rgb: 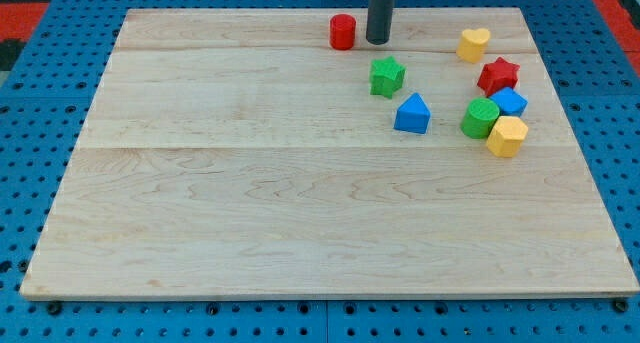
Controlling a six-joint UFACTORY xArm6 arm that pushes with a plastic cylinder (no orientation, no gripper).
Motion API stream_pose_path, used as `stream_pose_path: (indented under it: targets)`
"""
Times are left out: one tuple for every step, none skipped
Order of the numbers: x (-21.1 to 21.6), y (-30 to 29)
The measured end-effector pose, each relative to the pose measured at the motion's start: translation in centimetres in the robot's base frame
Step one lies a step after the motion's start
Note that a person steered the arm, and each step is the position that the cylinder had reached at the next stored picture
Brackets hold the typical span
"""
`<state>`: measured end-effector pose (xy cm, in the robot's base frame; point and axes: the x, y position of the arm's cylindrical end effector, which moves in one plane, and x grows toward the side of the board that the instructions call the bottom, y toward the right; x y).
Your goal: Push the red circle to the top left on the board
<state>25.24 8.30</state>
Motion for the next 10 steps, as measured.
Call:
stream_pose_path:
  targets:
    - [-0.3, 1.4]
    - [-0.6, 2.1]
    - [-0.7, -4.3]
    - [-0.5, -4.7]
    - [0.5, 0.8]
    - [-0.4, 4.0]
    - [-1.3, -7.0]
    - [-1.6, -18.4]
    - [-1.6, -25.7]
    - [-1.6, -26.5]
